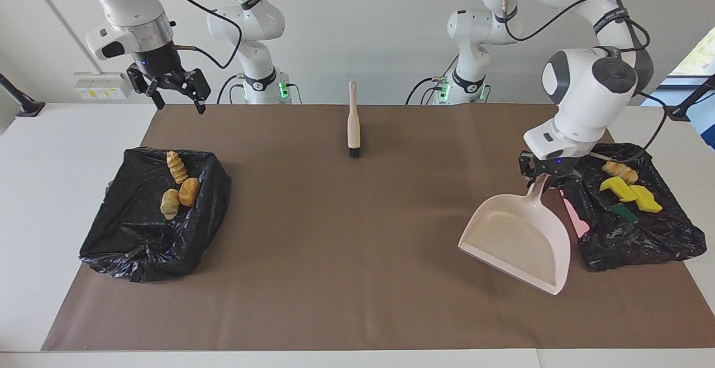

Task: Sweep and dump trash in bin
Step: 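Place the empty dustpan back at the table center with the left gripper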

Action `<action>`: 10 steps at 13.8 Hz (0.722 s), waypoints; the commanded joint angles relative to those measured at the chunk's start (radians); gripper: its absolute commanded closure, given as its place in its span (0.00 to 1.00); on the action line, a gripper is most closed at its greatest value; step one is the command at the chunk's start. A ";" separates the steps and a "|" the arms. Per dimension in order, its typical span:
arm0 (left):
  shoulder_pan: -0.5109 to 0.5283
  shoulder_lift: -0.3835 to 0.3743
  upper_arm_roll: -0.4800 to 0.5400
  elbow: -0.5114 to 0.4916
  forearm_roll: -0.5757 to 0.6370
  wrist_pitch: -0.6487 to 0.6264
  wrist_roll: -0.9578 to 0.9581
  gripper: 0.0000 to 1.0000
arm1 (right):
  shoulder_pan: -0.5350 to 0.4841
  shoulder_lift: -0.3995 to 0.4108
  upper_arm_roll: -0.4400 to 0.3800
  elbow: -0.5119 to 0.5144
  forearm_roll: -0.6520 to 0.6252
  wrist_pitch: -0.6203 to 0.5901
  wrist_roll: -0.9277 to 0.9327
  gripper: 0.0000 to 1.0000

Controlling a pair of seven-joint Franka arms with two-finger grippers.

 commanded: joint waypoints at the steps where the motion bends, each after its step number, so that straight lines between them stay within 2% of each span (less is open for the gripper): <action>1: -0.072 0.051 0.023 0.064 -0.047 0.014 -0.082 1.00 | 0.035 -0.027 0.018 -0.029 -0.001 -0.016 0.056 0.00; 6: -0.141 0.169 0.018 0.186 -0.049 0.018 -0.208 1.00 | 0.040 -0.016 0.016 -0.016 0.007 0.010 0.050 0.00; 8: -0.173 0.198 0.020 0.210 -0.047 0.020 -0.272 1.00 | 0.038 -0.016 0.006 -0.018 0.005 0.017 0.047 0.00; 10: -0.197 0.208 0.018 0.215 -0.047 0.032 -0.323 1.00 | 0.037 -0.019 0.001 -0.024 0.011 0.016 -0.039 0.00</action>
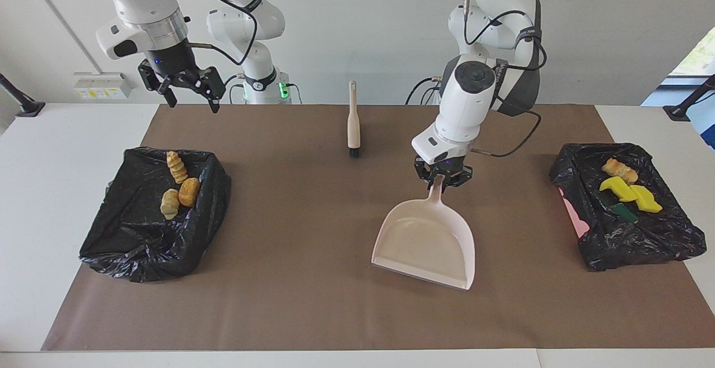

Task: Sweep and dump trash in bin
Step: 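Place the empty dustpan back at the table center with the left gripper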

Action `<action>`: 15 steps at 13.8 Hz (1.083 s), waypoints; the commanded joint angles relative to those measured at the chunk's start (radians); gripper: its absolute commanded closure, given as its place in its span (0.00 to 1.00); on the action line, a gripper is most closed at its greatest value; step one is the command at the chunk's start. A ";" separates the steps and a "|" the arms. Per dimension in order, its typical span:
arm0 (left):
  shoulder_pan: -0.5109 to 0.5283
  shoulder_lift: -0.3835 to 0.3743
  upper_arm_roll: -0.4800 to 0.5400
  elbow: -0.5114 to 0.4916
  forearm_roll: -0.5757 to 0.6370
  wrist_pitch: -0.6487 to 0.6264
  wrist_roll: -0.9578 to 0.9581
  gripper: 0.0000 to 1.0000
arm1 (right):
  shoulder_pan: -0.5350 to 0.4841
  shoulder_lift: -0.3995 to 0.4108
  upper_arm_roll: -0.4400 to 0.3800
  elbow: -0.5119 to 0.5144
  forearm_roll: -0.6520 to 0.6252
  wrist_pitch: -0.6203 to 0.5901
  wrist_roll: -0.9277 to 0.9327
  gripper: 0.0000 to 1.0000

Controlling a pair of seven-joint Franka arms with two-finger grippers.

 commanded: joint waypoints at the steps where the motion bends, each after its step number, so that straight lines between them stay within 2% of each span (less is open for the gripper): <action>1: -0.069 0.058 0.022 0.055 -0.005 0.018 -0.091 1.00 | -0.033 -0.011 -0.004 -0.014 0.017 0.012 -0.125 0.00; 3: -0.106 0.168 0.022 0.171 0.000 0.005 -0.188 1.00 | -0.071 -0.007 -0.004 0.006 0.056 -0.005 -0.214 0.00; 4: -0.111 0.197 0.022 0.195 0.001 0.007 -0.220 1.00 | -0.086 0.007 -0.004 0.028 0.051 -0.033 -0.217 0.00; 5: -0.146 0.213 0.022 0.195 0.003 0.014 -0.246 1.00 | -0.090 0.019 -0.002 0.046 0.053 -0.050 -0.218 0.00; 10: -0.157 0.205 0.022 0.157 0.003 0.005 -0.251 0.98 | -0.065 -0.008 0.009 0.003 0.045 -0.027 -0.192 0.00; 11: -0.158 0.205 0.025 0.158 0.004 -0.004 -0.256 0.82 | -0.061 -0.018 0.013 -0.009 0.044 -0.024 -0.167 0.00; 12: -0.158 0.205 0.026 0.158 0.003 -0.014 -0.257 0.60 | -0.044 -0.027 0.013 -0.023 0.041 -0.021 -0.149 0.00; 13: -0.158 0.205 0.032 0.161 0.007 -0.019 -0.257 0.28 | -0.024 -0.031 0.013 -0.032 0.036 -0.016 -0.133 0.00; 14: -0.158 0.202 0.034 0.163 0.026 -0.021 -0.256 0.16 | -0.019 -0.037 0.013 -0.036 0.030 -0.014 -0.119 0.00; 15: -0.149 0.195 0.035 0.164 0.036 -0.018 -0.256 0.00 | -0.019 -0.038 0.013 -0.040 0.030 -0.014 -0.128 0.00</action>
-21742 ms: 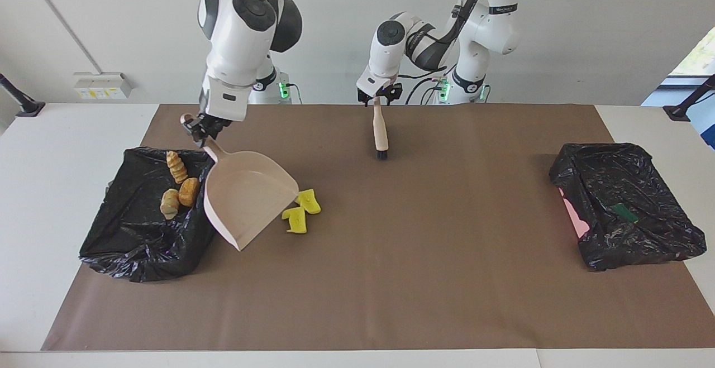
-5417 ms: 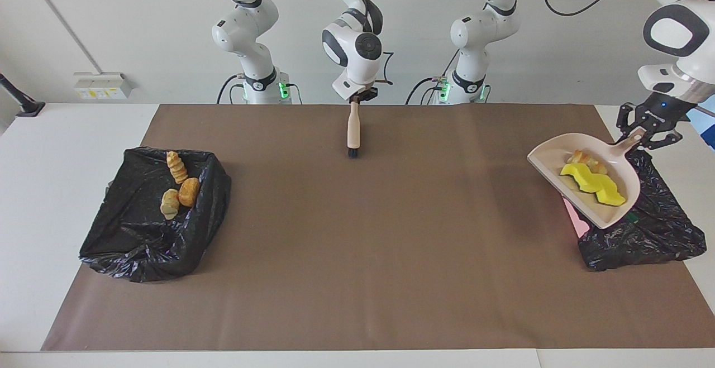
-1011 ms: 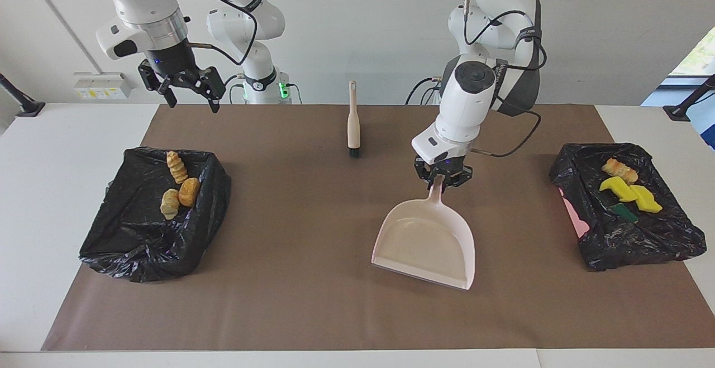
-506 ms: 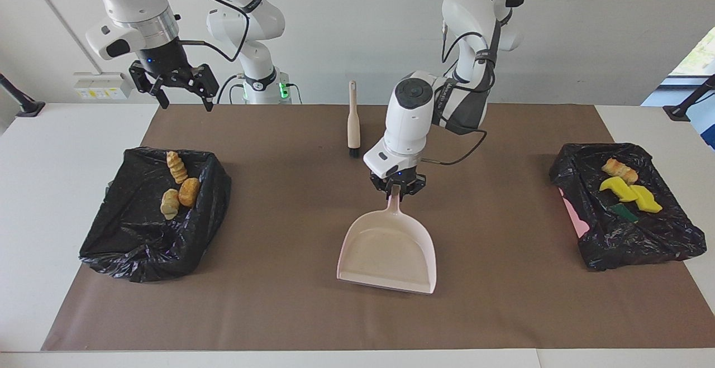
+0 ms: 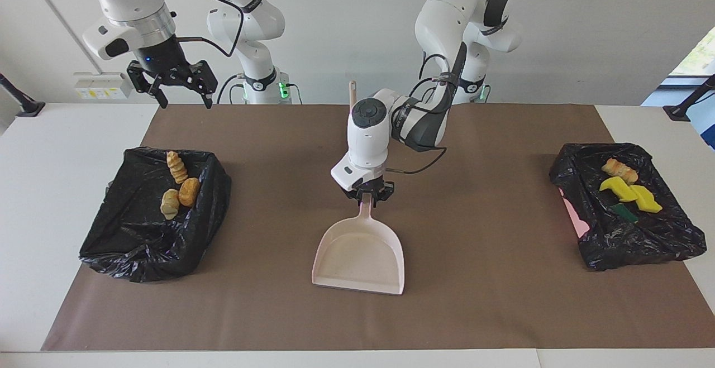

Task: Sweep and dump trash in bin
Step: 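Place the empty dustpan back at the table center with the left gripper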

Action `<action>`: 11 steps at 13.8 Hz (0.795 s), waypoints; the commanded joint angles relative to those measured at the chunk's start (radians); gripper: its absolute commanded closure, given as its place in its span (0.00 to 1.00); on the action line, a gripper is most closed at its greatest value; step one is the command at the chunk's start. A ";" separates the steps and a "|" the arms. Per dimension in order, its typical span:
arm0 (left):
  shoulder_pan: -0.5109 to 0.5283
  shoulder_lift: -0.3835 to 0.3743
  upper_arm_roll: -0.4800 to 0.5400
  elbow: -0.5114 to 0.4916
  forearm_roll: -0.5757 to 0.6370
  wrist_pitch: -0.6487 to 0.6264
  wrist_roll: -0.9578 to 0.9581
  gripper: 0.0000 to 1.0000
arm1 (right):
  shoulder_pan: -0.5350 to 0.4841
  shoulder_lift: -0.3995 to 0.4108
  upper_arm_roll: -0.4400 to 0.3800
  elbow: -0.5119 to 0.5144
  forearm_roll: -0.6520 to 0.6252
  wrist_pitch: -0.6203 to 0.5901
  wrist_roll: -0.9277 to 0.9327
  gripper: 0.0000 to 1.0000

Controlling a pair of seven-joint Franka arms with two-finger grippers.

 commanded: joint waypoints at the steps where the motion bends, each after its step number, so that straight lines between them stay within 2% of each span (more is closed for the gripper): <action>1: 0.002 -0.033 0.018 0.006 0.026 -0.016 -0.012 0.00 | -0.001 -0.022 0.004 -0.029 0.001 0.006 0.010 0.00; 4: 0.074 -0.170 0.020 -0.030 0.029 -0.042 0.046 0.00 | -0.026 0.024 -0.012 0.047 0.004 -0.015 -0.039 0.00; 6: 0.128 -0.262 0.020 -0.084 0.027 -0.097 0.145 0.00 | -0.027 0.020 -0.015 0.040 0.021 0.003 -0.038 0.00; 9: 0.215 -0.453 0.020 -0.217 0.027 -0.130 0.270 0.00 | -0.030 0.020 -0.015 0.038 0.020 0.006 -0.041 0.00; 11: 0.261 -0.553 0.020 -0.276 0.027 -0.183 0.331 0.00 | -0.030 0.015 -0.015 0.032 0.021 0.005 -0.039 0.00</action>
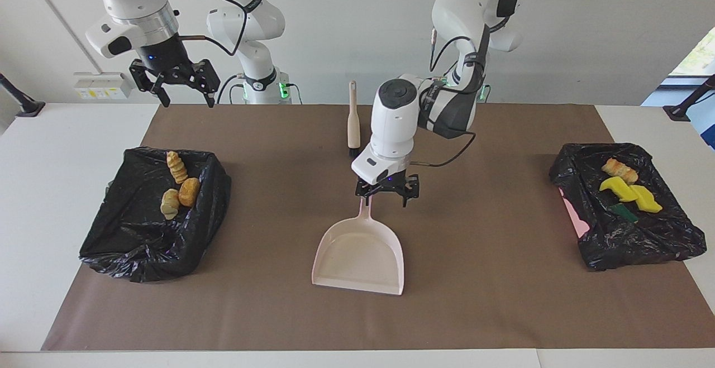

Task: Sweep and dump trash in bin
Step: 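Place the empty dustpan back at the table center with the left gripper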

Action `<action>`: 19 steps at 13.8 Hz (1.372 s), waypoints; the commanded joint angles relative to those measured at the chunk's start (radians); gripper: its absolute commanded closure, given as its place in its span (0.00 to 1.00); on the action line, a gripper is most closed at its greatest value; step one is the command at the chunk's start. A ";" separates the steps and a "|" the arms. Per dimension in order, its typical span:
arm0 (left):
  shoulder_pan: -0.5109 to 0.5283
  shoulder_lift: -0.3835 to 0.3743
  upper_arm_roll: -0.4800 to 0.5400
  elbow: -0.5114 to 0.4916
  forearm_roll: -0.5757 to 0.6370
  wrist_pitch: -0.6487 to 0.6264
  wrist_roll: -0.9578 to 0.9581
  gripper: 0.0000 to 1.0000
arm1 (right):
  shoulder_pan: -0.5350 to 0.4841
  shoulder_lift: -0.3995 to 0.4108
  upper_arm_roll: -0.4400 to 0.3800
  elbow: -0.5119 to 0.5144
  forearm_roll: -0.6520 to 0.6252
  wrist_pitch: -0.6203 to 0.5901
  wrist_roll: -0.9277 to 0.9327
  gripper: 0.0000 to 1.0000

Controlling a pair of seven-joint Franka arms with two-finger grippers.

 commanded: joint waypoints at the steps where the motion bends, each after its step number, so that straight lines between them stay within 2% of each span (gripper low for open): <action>1: 0.056 -0.171 -0.013 -0.137 0.014 -0.070 0.073 0.00 | -0.016 0.007 0.002 0.014 0.020 0.003 -0.026 0.00; 4: 0.127 -0.249 -0.013 -0.128 0.009 -0.125 0.171 0.00 | -0.018 0.007 0.002 0.012 0.020 0.003 -0.027 0.00; 6: 0.176 -0.266 -0.005 -0.084 0.005 -0.202 0.233 0.00 | -0.018 0.007 0.003 0.012 0.020 0.003 -0.027 0.00; 9: 0.266 -0.249 -0.003 0.034 -0.009 -0.349 0.370 0.00 | -0.016 0.004 0.002 0.003 0.020 0.003 -0.026 0.00; 11: 0.339 -0.244 -0.003 0.057 -0.054 -0.395 0.415 0.00 | -0.016 0.001 0.002 -0.001 0.020 0.003 -0.027 0.00; 14: 0.392 -0.174 -0.003 0.171 -0.072 -0.451 0.417 0.00 | -0.016 -0.001 0.002 -0.001 0.020 0.003 -0.027 0.00; 19: 0.393 -0.182 -0.011 0.169 -0.060 -0.443 0.412 0.00 | -0.016 -0.001 0.003 -0.001 0.020 0.003 -0.026 0.00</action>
